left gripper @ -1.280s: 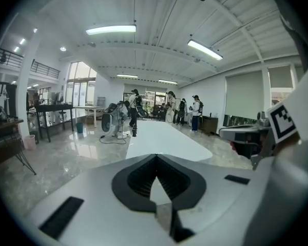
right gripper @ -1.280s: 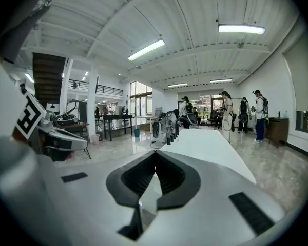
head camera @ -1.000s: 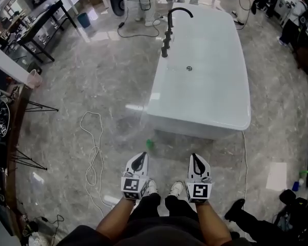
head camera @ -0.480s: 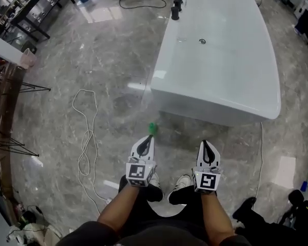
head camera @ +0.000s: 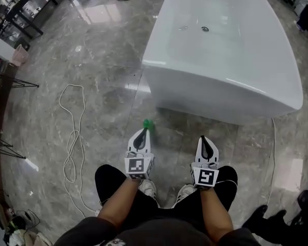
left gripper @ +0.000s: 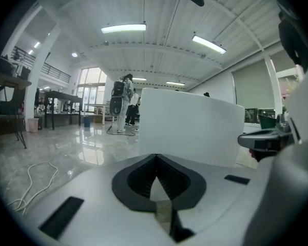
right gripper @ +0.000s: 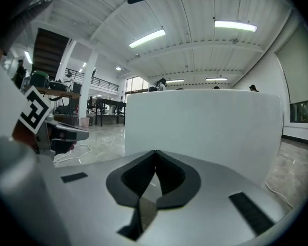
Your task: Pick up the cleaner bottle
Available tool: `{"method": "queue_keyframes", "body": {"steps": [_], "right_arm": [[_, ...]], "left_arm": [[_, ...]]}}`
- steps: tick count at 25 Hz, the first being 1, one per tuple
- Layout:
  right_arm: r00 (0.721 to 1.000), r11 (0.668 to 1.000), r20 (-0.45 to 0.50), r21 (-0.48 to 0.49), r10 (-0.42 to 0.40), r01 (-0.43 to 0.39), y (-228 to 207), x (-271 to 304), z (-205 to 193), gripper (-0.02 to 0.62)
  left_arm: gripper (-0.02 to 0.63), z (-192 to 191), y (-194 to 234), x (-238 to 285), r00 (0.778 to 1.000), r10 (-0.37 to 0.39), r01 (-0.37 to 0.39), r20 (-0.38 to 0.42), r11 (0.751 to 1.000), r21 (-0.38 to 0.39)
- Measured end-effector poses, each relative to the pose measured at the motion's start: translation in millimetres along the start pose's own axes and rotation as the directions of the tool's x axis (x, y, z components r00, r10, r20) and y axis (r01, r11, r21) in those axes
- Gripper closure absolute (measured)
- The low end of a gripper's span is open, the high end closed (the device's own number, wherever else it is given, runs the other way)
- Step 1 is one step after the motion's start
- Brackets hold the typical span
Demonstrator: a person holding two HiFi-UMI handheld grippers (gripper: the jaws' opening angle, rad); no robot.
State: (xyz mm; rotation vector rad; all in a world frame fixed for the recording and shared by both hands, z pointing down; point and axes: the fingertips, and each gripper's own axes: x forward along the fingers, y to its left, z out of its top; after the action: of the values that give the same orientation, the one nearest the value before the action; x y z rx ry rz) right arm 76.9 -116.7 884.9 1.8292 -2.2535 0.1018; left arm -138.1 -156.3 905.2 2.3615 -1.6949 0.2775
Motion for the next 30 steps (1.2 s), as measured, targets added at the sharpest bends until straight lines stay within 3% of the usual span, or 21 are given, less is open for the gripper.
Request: {"method": "queue_keyframes", "body": {"steps": [4,11,13,15,18,23,30], "right_arm": [[1.000,1.000,-0.001,0.031,-0.001,0.001,-0.2,7.0,-36.9,0.578],[0.999,0.999,0.035,0.023,0.038,-0.038,10.2,17.7,-39.0,0.578],[0.999,0.999,0.025,0.027,0.040,-0.040,8.4,19.4,-45.3,0.578],[0.998,0.998,0.025,0.031,0.050,-0.051,9.2,20.2,-48.7,0.578],[0.998,0.998,0.037,0.039,0.057,-0.058,12.8,16.5,-49.5,0.578],[0.996,0.996,0.046,0.022,0.081,-0.082,21.2,9.4,-46.1,0.578],[0.994,0.994,0.042,0.035,0.105,-0.107,41.7,-0.2,-50.0,0.578]], "left_arm": [[0.600,-39.1,6.0,15.4,1.000,0.003,-0.004,0.011,1.000,0.009],[0.584,-94.5,26.0,9.1,0.993,0.109,-0.110,-0.048,0.994,-0.017],[0.458,-114.2,30.3,17.5,0.989,0.131,-0.133,-0.064,0.991,-0.022],[0.381,-135.1,36.9,26.0,0.983,0.165,-0.167,-0.087,0.986,-0.021],[0.336,-169.9,50.2,41.2,0.969,0.206,-0.206,-0.135,0.978,0.016],[0.324,-215.8,70.9,68.6,0.949,0.241,-0.243,-0.204,0.970,0.012],[0.324,-247.4,69.2,93.9,0.954,0.191,-0.188,-0.231,0.982,0.035]]}}
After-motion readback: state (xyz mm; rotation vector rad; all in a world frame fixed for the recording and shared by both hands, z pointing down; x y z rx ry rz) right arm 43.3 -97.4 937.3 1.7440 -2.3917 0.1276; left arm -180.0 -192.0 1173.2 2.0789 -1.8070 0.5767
